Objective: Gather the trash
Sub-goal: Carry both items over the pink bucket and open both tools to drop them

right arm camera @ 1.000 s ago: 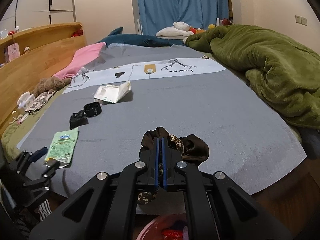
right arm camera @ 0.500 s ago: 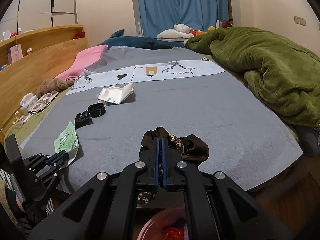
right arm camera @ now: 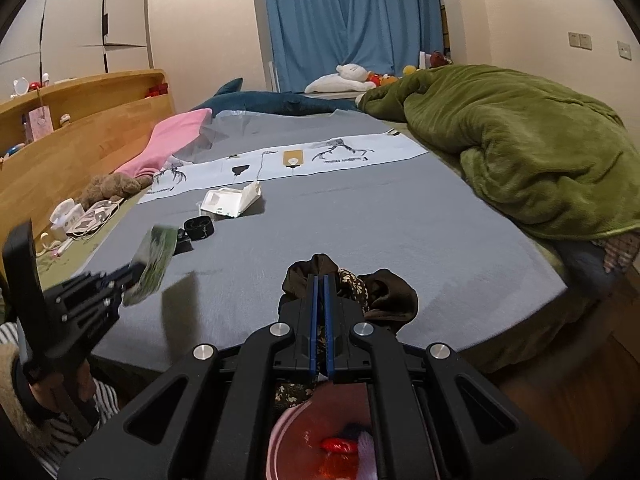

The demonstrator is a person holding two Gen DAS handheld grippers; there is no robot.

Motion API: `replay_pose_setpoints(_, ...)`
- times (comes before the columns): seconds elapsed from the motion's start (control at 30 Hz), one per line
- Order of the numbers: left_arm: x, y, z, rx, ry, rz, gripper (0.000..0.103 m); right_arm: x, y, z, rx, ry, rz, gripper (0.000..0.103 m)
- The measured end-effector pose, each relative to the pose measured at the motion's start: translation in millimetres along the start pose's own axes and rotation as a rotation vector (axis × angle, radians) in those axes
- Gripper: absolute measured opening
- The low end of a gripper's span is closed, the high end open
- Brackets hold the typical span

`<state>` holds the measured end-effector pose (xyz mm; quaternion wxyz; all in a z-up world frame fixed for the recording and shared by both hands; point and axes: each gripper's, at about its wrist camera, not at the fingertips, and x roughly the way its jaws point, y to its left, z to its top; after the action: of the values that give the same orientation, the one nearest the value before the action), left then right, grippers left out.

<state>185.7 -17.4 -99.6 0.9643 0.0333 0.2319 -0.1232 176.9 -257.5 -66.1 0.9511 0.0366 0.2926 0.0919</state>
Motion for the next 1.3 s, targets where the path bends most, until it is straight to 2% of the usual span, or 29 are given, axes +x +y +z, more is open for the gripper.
replay_pose_setpoints(0.17,-10,-44,12,-0.033,-0.002,-0.147,0.003,-25,-18,-18,0.020,0.017,-0.018,0.003)
replay_pose_setpoints(0.37,1,-98,5,-0.055,0.097,-0.309,0.003,-39,-45,-37,0.062,0.043,-0.056,0.003)
replay_pose_setpoints(0.53,15,-132,-8,-0.054,0.180,-0.394,0.003,-41,-71,-57,0.114,0.078,-0.082,0.003)
replay_pose_setpoints(0.67,24,-159,-23,-0.007,0.233,-0.425,0.003,-32,-88,-73,0.148,0.117,-0.090,0.003)
replay_pose_setpoints(0.87,40,-181,-39,0.033,0.298,-0.422,0.003,-14,-101,-92,0.175,0.195,-0.067,0.004)
replay_pose_setpoints(1.13,54,-188,-48,0.075,0.386,-0.391,0.004,3,-106,-109,0.213,0.275,-0.017,0.006)
replay_pose_setpoints(1.2,55,-187,-49,0.074,0.395,-0.376,0.010,8,-106,-110,0.222,0.290,-0.013,0.007)
replay_pose_setpoints(1.23,55,-185,-49,0.075,0.397,-0.369,0.028,9,-107,-111,0.232,0.299,-0.010,0.008)
replay_pose_setpoints(1.27,53,-184,-48,0.078,0.393,-0.346,0.059,11,-108,-112,0.250,0.309,-0.007,0.012)
replay_pose_setpoints(1.3,52,-182,-47,0.077,0.383,-0.314,0.073,12,-110,-112,0.260,0.316,-0.009,0.016)
